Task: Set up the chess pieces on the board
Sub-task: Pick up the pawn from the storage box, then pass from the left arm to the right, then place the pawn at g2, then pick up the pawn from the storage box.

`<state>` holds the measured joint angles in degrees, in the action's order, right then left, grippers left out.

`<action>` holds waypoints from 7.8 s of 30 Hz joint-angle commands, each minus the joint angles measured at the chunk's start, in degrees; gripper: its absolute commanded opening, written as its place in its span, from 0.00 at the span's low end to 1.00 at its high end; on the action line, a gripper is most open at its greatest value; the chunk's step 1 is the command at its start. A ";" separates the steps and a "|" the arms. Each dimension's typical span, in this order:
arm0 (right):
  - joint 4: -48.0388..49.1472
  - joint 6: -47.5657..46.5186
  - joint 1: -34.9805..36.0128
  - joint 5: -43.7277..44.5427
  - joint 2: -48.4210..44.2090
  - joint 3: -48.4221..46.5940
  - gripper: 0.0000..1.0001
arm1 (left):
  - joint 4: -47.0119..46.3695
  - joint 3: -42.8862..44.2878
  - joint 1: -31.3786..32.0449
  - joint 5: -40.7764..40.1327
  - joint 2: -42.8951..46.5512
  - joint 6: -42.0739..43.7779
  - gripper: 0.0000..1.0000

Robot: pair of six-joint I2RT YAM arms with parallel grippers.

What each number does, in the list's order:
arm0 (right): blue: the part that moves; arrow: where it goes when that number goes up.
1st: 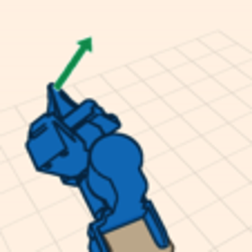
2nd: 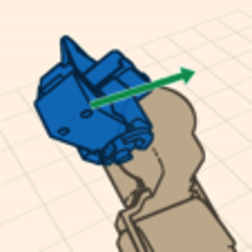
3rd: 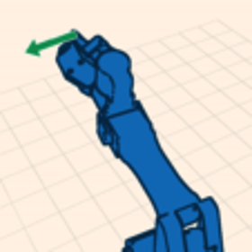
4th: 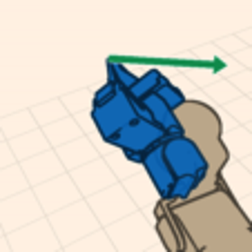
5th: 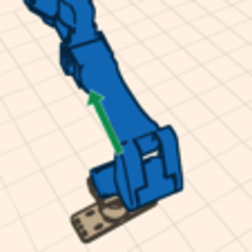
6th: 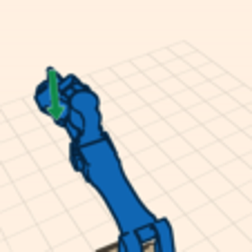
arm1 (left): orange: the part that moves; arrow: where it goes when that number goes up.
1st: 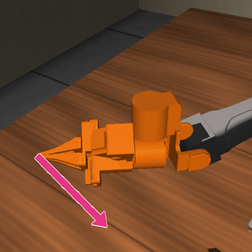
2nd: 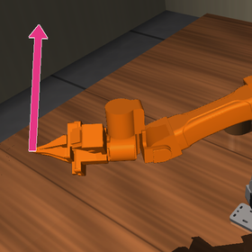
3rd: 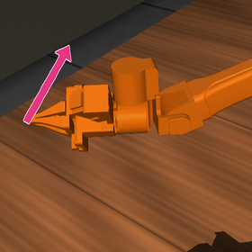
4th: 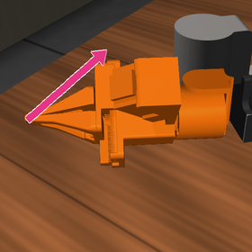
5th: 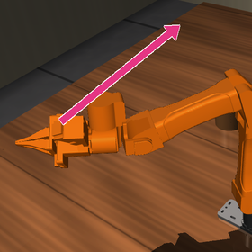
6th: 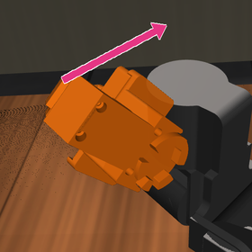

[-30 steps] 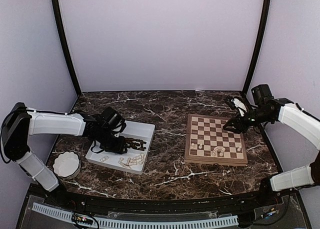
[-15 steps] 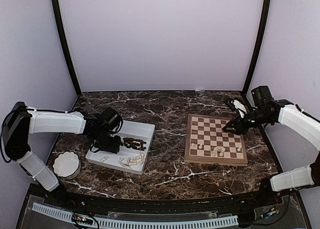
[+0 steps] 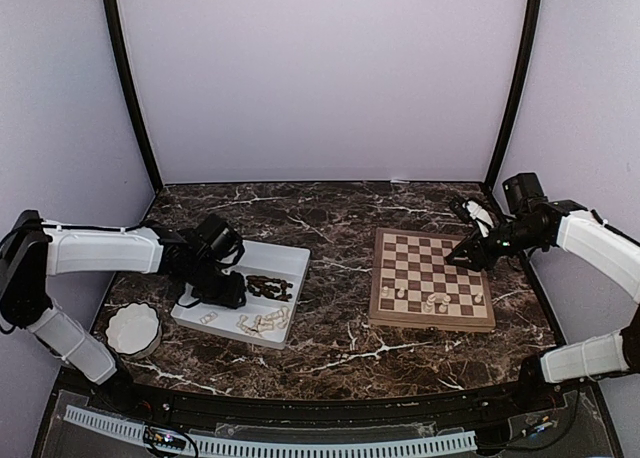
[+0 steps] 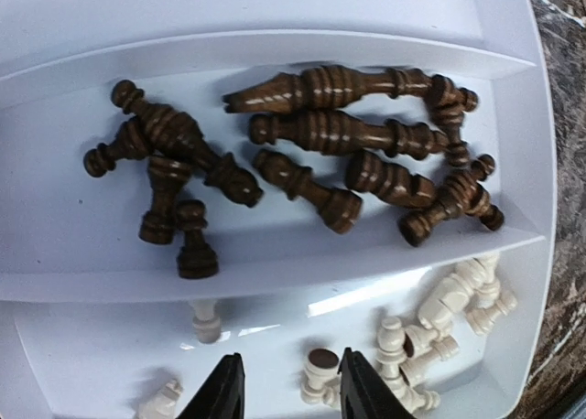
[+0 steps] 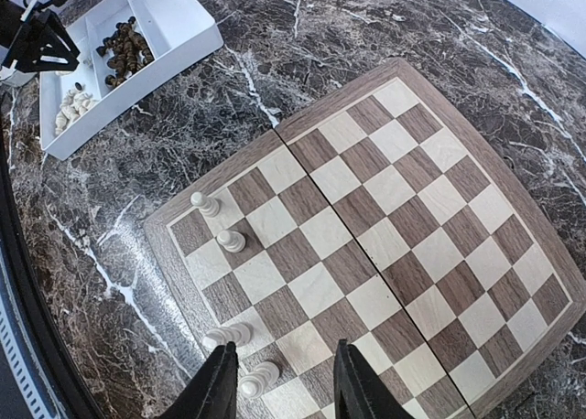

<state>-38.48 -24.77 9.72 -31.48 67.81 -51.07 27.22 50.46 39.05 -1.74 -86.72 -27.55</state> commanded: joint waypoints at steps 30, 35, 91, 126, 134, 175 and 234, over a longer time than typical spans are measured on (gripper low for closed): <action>-0.59 -1.83 -0.18 -2.16 2.75 -2.20 0.37 | 8.69 6.39 4.66 1.27 -9.53 2.66 0.14; -1.97 -2.65 0.51 -1.77 4.78 -8.59 0.34 | 11.50 12.37 4.21 -0.85 -6.89 1.83 0.09; 11.76 5.95 44.51 34.76 37.28 -55.48 0.22 | -58.09 10.32 0.50 18.96 -0.80 -53.92 0.04; -26.46 -25.60 16.04 31.21 19.62 -24.86 0.00 | -6.96 15.18 -8.14 -25.39 9.38 -4.59 0.91; -31.91 -25.91 15.86 37.74 21.37 -21.55 0.00 | -10.43 13.41 -8.13 -18.70 9.66 -4.71 0.86; -31.26 -23.93 11.69 40.14 32.19 -17.07 0.07 | -10.82 11.87 -8.12 -11.97 10.01 -7.71 0.80; -18.40 -11.24 10.23 8.35 15.65 -20.34 0.39 | 15.46 6.14 -5.11 0.63 1.77 0.69 0.49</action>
<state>-61.87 -39.22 20.21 -19.81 86.00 -73.34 40.21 57.80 32.95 -3.09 -82.21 -29.17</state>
